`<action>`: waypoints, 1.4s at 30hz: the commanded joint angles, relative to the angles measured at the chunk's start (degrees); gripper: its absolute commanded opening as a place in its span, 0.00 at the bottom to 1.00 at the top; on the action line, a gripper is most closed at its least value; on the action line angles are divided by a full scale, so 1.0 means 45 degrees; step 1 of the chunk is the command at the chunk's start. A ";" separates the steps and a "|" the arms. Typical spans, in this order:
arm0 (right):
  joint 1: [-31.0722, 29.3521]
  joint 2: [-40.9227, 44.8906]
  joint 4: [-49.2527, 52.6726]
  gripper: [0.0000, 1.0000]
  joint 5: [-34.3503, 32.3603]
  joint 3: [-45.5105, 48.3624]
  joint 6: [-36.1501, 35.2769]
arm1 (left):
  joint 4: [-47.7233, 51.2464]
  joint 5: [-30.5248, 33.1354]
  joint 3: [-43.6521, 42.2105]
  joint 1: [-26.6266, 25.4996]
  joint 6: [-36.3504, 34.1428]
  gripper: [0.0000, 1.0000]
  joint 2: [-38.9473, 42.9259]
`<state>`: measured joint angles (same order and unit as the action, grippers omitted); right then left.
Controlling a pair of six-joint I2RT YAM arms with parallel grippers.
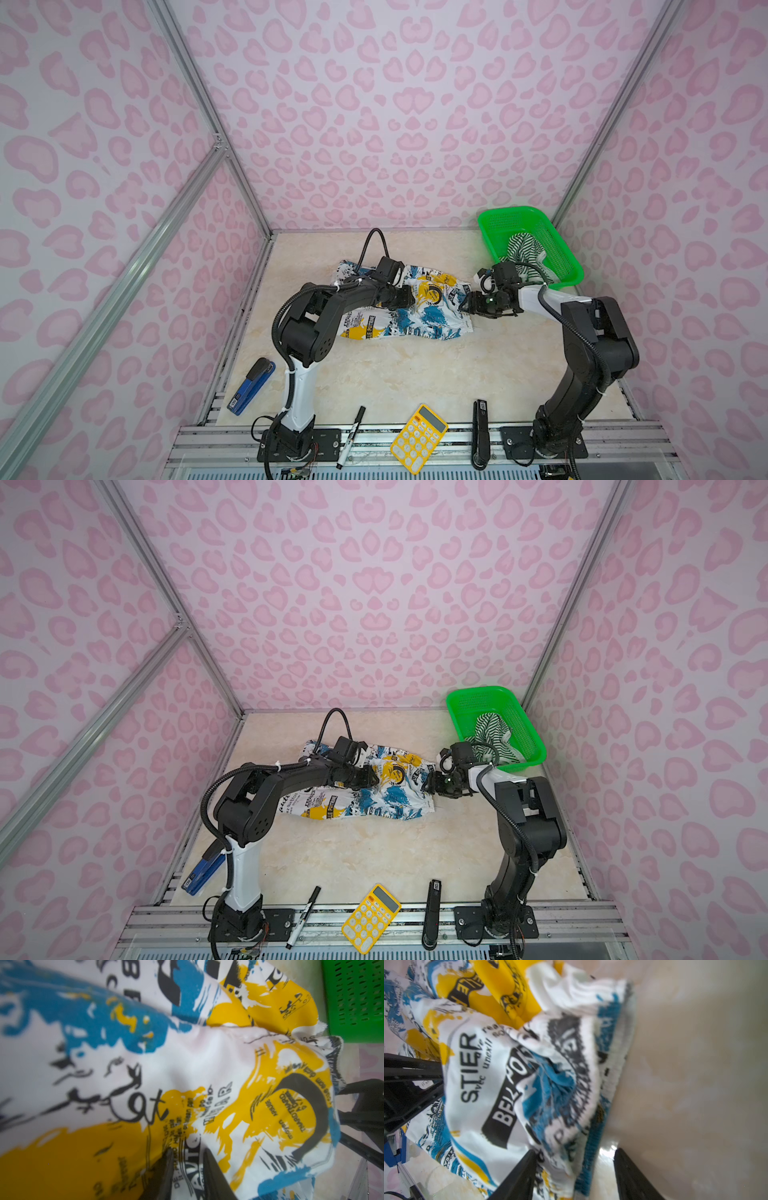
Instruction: Fold and stack the mixed laundry pile
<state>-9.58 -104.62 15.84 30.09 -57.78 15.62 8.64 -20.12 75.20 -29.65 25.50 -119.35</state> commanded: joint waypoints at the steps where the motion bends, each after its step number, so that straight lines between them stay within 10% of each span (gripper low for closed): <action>1: -0.0265 -0.0936 0.0850 0.60 -0.1007 -0.0133 0.0582 | 0.2347 0.1589 -0.0302 0.0024 -0.0114 0.29 -0.0180; 16: -0.0473 -0.0641 0.2319 0.00 -0.2918 -0.1311 0.0414 | 0.2020 0.1312 -0.0762 -0.0099 -0.0031 0.29 -0.0015; 42: -0.1083 0.2574 0.6060 0.00 -0.1347 -0.5137 -0.0116 | -0.1794 -0.0773 0.1100 -0.1937 0.2291 0.28 -0.0952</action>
<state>-13.82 -93.21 42.44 22.63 -79.77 14.04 -3.11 -25.36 79.15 -38.39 36.34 -124.64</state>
